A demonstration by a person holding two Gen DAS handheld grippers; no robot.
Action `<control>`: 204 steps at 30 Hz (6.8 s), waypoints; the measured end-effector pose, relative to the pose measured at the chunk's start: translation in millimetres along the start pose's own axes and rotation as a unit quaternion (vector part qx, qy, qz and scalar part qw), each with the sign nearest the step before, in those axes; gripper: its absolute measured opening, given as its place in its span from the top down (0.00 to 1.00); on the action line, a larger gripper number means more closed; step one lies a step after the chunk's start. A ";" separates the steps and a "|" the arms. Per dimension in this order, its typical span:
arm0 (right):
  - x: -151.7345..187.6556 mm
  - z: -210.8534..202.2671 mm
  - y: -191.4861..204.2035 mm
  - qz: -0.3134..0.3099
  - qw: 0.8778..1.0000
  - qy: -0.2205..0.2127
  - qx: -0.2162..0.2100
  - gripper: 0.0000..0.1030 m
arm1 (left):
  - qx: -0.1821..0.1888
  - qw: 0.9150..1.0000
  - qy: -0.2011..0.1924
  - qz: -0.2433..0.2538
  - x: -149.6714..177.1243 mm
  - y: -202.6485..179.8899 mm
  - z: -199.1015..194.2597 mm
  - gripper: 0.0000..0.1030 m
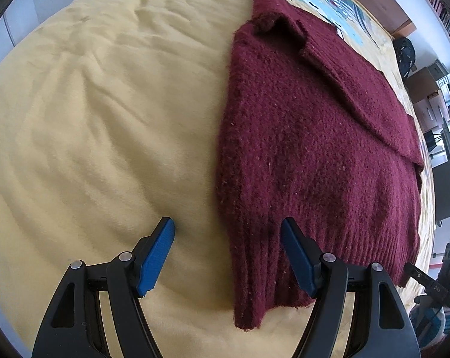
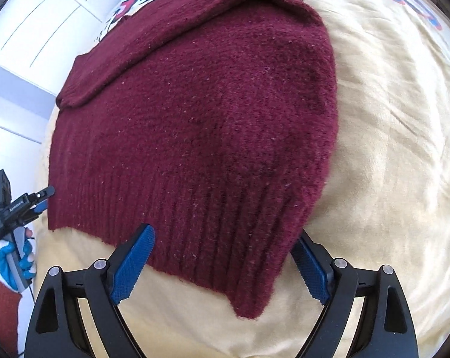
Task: Fold small clothes
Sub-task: 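Move both grippers to the sweater hem ribbing, then close both grippers on the hem ribbing, then lift the hem with both grippers and fold it toward the collar, then open both grippers to lay the hem down and withdraw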
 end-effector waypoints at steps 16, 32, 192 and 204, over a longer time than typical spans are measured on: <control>-15.1 -27.9 -33.9 0.034 0.999 -0.019 0.017 0.12 | 0.029 0.999 0.007 0.038 12.5 -30.5 0.8 0.34; -1.6 10.8 3.1 0.021 0.999 -0.013 -0.027 0.55 | 0.030 0.998 0.013 0.057 24.7 -43.4 0.6 0.54; -170.7 6.5 44.7 -0.151 0.966 -0.117 0.176 0.26 | -0.053 0.982 -0.162 0.079 -141.5 -85.3 -8.4 0.37; -133.8 7.1 66.8 -0.158 0.968 -0.108 0.165 0.26 | -0.015 0.993 -0.116 0.022 -120.0 -28.9 -3.8 0.36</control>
Point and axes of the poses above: each gripper's, at about its wrist camera, not at the fingertips, and z roughly the way its jaws point, y to its left, x to its underside, the point moved 4 cm from there along z, roughly the way its jaws point, and after that the axes turned 13 degrees about -x, right-handed, at the moved point
